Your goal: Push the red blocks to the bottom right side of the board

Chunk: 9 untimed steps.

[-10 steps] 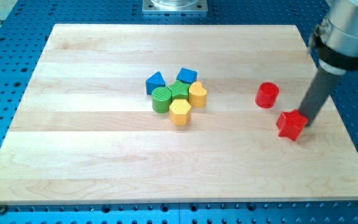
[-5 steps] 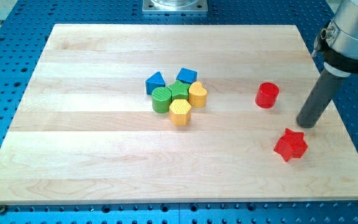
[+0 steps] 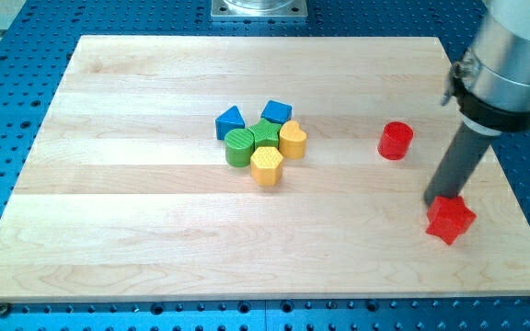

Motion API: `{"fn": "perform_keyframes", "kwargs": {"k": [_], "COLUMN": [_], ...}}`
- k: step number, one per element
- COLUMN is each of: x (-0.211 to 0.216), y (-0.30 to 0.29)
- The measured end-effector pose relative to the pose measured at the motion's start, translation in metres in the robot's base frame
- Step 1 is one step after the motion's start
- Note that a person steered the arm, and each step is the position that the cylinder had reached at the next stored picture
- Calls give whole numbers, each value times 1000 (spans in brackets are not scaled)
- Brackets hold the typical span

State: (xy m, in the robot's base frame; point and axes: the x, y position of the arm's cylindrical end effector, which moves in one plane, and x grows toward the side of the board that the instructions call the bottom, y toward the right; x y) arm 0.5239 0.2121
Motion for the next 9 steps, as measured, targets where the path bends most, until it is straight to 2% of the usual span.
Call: {"fn": "perform_keyframes", "kwargs": {"k": [1,2,3,4,5,6,7,8,9], "x": [11,-32,-107,-115,-115,-66,-22,-33,6], "y": [7,60,86,18,-23,-80,-95,-156,-172]}}
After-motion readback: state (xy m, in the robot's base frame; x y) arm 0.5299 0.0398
